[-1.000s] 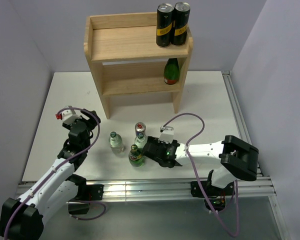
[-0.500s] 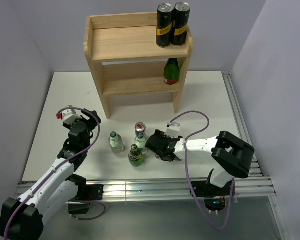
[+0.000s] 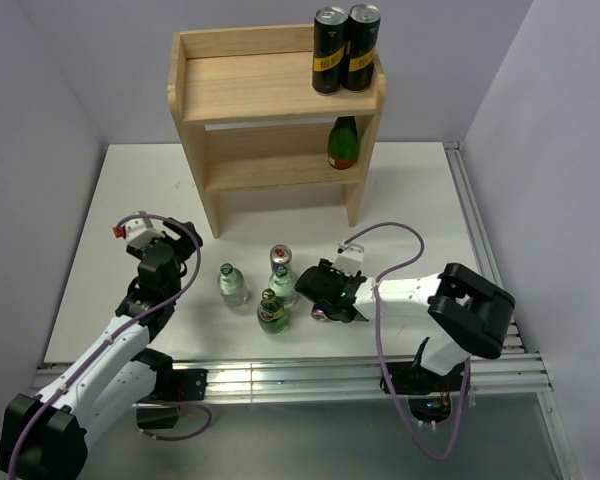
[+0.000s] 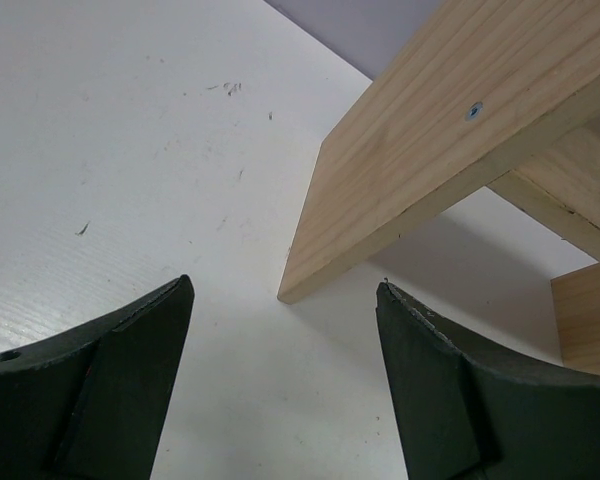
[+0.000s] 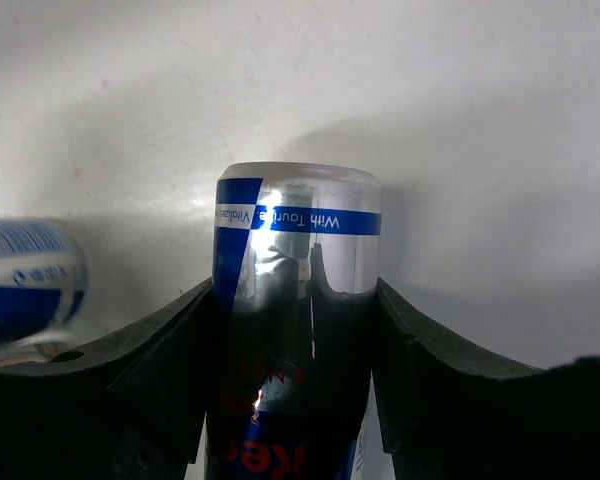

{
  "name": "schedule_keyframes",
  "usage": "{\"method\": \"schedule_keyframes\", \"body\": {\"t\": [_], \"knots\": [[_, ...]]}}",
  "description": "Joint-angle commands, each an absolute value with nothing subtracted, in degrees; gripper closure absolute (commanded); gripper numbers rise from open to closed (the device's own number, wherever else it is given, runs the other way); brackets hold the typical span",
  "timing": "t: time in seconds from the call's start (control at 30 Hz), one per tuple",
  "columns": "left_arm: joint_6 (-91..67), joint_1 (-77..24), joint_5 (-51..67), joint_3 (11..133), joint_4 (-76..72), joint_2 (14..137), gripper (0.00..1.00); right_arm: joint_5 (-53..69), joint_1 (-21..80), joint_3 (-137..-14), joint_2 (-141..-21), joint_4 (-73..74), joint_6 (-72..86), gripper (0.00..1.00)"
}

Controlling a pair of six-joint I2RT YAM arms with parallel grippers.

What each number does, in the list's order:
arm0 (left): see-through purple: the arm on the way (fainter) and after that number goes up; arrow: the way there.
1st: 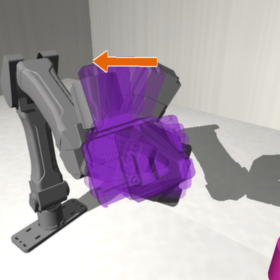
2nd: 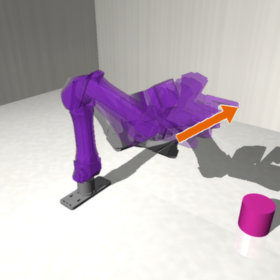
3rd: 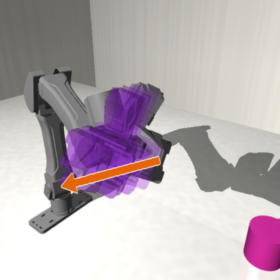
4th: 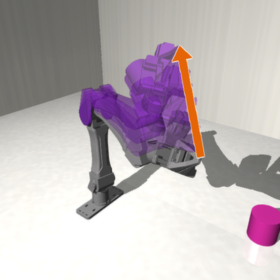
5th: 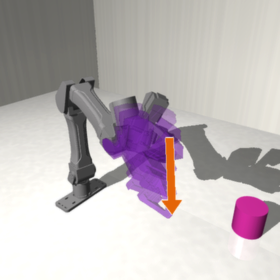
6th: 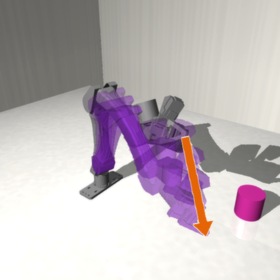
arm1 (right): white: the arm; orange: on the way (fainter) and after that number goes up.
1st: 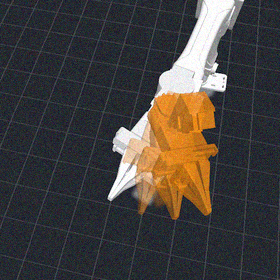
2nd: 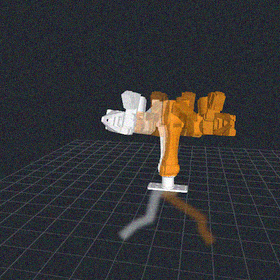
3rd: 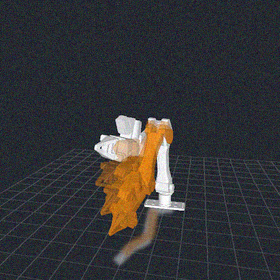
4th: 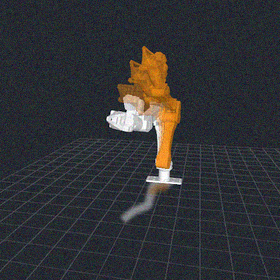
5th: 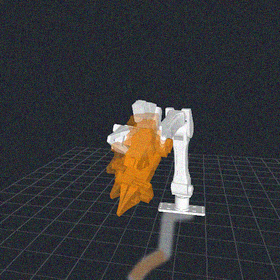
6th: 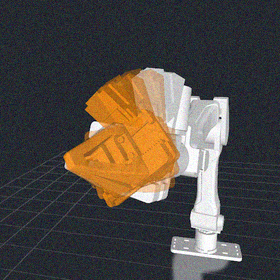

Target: Place and organize the beverage onto the shelf

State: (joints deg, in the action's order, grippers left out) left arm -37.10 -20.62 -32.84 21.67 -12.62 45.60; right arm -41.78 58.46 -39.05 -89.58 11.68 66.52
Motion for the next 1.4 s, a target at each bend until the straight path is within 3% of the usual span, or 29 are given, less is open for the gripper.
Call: {"method": "schedule_keyframes", "body": {"t": [0.0, 0.13, 0.3, 0.5, 0.63, 0.73, 0.9, 1.07, 1.37], "knots": [[-36.65, -20.83, -32.52, 24.08, -14.41, 45.88, 0.2, -37.61, 58.97, -36.38, -84.92, 17.57, 68.81, 1.0], [-36.65, -20.74, -32.52, 24.26, -14.41, 46.14, 0.2, -45.95, 61.78, -40.94, -76.31, 27.48, 68.03, 1.0], [-36.56, -20.83, -32.7, 24.0, -14.41, 45.44, 0.2, -57.11, 65.56, -49.99, -67.96, 29.36, 60.66, 1.0], [-36.47, -20.83, -32.61, 24.08, -14.33, 45.09, 0.19, -65.3, 66.27, -54.05, -65.57, 8.92, 33.39, 1.0], [-36.39, -20.83, -32.17, 23.64, -15.12, 44.74, 0.19, -59.96, 65.57, -51.33, -67.41, -25.56, 10.49, 1.0], [-36.13, -20.83, -31.56, 23.38, -15.64, 44.21, 0.19, -51.0, 62.67, -53.25, -71.36, -36.26, 3.35, 1.0], [-35.68, -20.83, -30.76, 21.63, -17.05, 41.4, 0.19, -37.47, 58.19, -64.23, -83.21, -41.91, -3.58, 1.0], [-35.25, -20.83, -30.76, 20.66, -18.37, 39.73, 0.19, -34.37, 57.22, -78.36, -97.26, -46.23, -12.55, 1.0], [-35.24, -21.0, -31.9, 20.48, -19.07, 40.34, 0.2, -32.96, 56.69, -92.18, -110.11, -50.44, -16.78, 1.0]]}}
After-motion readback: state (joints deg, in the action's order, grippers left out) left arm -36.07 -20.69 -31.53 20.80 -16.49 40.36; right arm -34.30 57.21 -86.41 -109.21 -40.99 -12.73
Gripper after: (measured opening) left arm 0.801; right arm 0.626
